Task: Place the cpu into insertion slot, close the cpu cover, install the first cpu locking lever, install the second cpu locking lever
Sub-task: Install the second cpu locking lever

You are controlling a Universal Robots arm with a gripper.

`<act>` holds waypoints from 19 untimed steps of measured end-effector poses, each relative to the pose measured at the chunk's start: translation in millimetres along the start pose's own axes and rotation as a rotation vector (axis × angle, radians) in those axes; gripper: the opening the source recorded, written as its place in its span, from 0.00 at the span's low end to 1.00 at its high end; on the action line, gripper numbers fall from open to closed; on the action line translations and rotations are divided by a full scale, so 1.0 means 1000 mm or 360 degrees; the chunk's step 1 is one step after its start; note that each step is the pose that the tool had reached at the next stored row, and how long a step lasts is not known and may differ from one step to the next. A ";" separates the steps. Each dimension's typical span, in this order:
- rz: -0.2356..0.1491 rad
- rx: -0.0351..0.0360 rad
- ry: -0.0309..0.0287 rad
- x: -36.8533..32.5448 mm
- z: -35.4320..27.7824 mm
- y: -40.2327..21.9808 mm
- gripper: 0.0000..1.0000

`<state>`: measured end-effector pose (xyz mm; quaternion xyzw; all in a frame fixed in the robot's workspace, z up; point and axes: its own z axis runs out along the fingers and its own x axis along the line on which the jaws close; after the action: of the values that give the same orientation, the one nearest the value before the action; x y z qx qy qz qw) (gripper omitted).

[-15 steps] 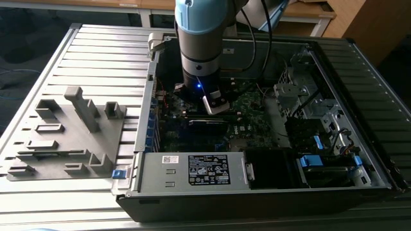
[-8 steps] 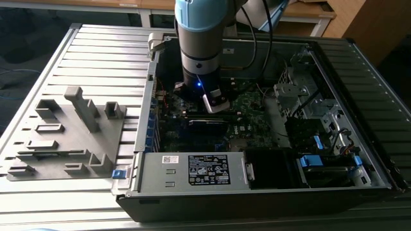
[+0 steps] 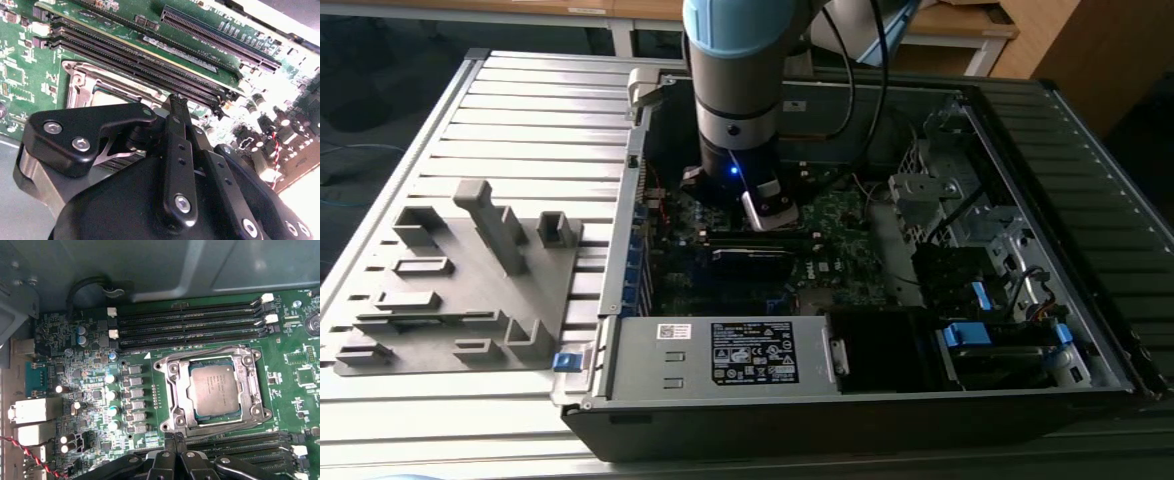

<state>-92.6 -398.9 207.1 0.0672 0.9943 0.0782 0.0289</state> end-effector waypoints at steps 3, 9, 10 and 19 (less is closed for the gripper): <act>-0.0001 -0.0001 -0.00043 0.0010 0.0038 -0.0007 0.11; -0.0001 -0.0002 -0.00060 0.0024 0.0061 -0.0012 0.11; -0.0001 -0.0002 -0.00060 0.0027 0.0062 -0.0011 0.11; -0.0001 -0.0002 -0.00084 0.0067 0.0071 -0.0009 0.11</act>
<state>-98.9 -397.8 199.7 0.0669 0.9942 0.0787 0.0316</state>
